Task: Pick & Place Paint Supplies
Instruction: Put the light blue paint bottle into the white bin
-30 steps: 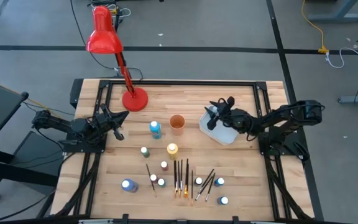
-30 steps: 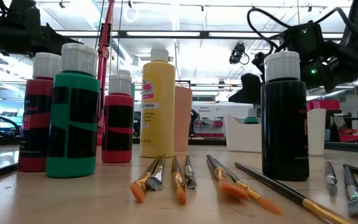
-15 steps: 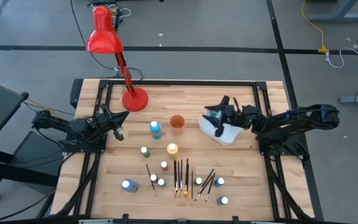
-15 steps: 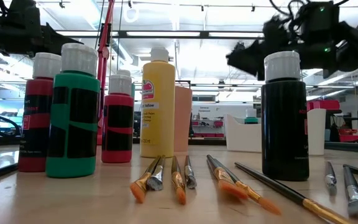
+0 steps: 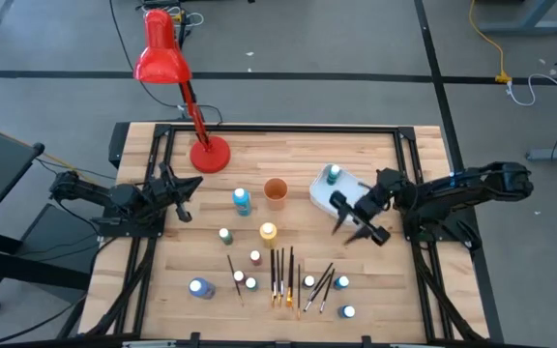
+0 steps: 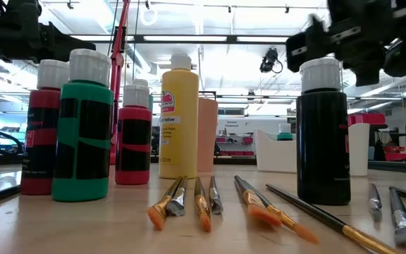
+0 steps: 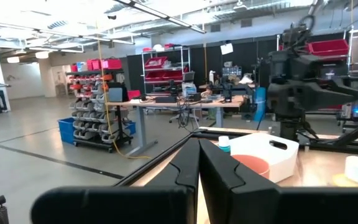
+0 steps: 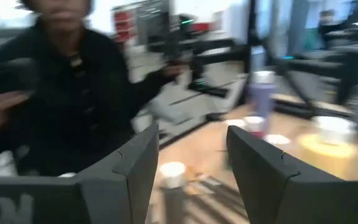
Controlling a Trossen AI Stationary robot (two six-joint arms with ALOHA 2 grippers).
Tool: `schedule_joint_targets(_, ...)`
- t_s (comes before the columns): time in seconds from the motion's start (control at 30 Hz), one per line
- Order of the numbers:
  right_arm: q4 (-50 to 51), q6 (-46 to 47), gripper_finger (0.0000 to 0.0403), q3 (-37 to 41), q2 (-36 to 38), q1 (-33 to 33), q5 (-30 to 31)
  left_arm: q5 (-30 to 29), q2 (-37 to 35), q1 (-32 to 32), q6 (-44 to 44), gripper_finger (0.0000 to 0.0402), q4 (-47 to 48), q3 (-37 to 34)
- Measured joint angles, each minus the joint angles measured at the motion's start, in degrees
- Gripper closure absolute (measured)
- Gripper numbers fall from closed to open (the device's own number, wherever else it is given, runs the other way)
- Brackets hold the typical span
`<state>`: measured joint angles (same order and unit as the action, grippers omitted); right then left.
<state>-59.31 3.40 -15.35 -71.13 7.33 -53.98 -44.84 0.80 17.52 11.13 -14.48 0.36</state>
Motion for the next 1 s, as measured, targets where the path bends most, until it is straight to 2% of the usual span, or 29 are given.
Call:
schedule_joint_targets(0.17, 4.0, -5.4, 0.0211, 0.0, -0.4, -6.5, 3.3, -0.1, 0.0, 0.0, -1.3, 0.0386, 0.0, 0.0)
schedule_joint_targets(0.37, 3.7, -9.8, 0.0211, 0.0, -3.8, -14.6, 4.9, -0.1, 0.0, 0.0, -1.3, 0.0386, 0.0, 0.0)
schedule_joint_targets(0.53, 0.4, -10.0, 0.0211, 0.0, -8.4, -20.3, 10.9, -0.1, 0.0, 0.0, -2.2, 0.0386, 0.0, 0.0)
schedule_joint_targets(0.67, -2.0, -10.0, 0.0211, 0.0, -12.4, -22.8, 14.0, 0.9, 0.0, 0.0, -3.1, 0.0386, 0.0, 0.0)
schedule_joint_targets(1.0, -6.0, -10.3, 0.0211, -0.8, -19.9, -24.3, 14.1, 1.1, 0.0, 0.0, -3.4, 0.0386, 0.0, 0.0)
